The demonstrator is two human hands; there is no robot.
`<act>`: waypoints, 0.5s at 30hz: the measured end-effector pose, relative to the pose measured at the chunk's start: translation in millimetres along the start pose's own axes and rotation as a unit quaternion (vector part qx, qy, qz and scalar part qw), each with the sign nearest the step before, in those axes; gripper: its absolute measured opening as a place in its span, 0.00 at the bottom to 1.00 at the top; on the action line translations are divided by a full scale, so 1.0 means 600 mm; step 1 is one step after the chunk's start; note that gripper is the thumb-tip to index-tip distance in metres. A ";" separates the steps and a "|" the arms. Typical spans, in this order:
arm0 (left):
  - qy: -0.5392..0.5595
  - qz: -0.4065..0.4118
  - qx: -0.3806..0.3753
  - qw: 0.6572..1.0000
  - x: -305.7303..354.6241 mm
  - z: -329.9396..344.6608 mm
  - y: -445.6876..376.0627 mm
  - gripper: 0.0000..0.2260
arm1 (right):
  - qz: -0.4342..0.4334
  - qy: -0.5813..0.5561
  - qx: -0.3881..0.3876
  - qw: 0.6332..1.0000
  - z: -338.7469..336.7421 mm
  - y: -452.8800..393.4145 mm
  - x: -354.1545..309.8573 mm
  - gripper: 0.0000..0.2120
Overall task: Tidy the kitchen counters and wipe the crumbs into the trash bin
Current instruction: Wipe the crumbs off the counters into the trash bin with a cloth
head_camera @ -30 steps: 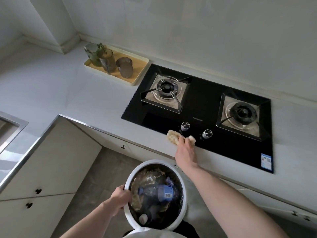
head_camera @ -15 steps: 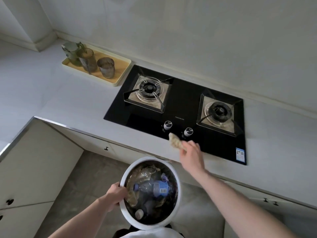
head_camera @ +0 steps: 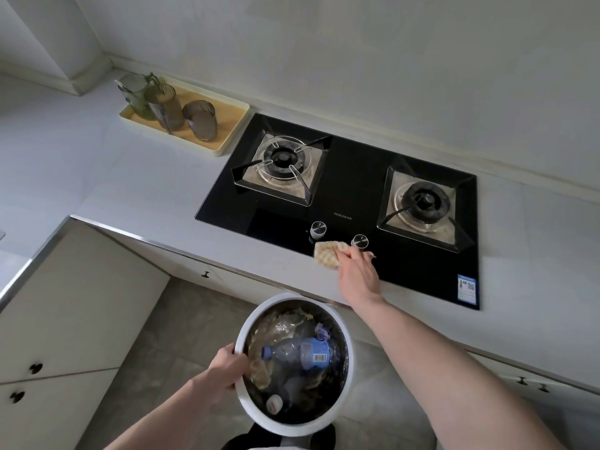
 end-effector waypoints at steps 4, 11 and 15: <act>-0.002 0.005 -0.004 1.000 0.009 0.012 0.010 0.16 | -0.032 -0.049 -0.038 0.998 0.021 0.078 -0.018 0.18; -0.001 0.013 -0.023 1.000 0.011 0.018 0.026 0.20 | -0.110 -0.054 -0.170 0.978 0.047 0.213 -0.031 0.18; -0.007 0.013 -0.025 1.000 0.014 0.034 0.043 0.15 | -0.015 -0.112 -0.086 0.990 0.025 0.235 0.056 0.14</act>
Point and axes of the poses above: each hand's wrist, its own y-axis away from the middle knuckle, its own z-axis out of the palm, x = y × z, the point moved 4 cm from there along -y, towards the middle knuckle, and after that the axes turned 6 degrees about -x, right-handed, at the moved point
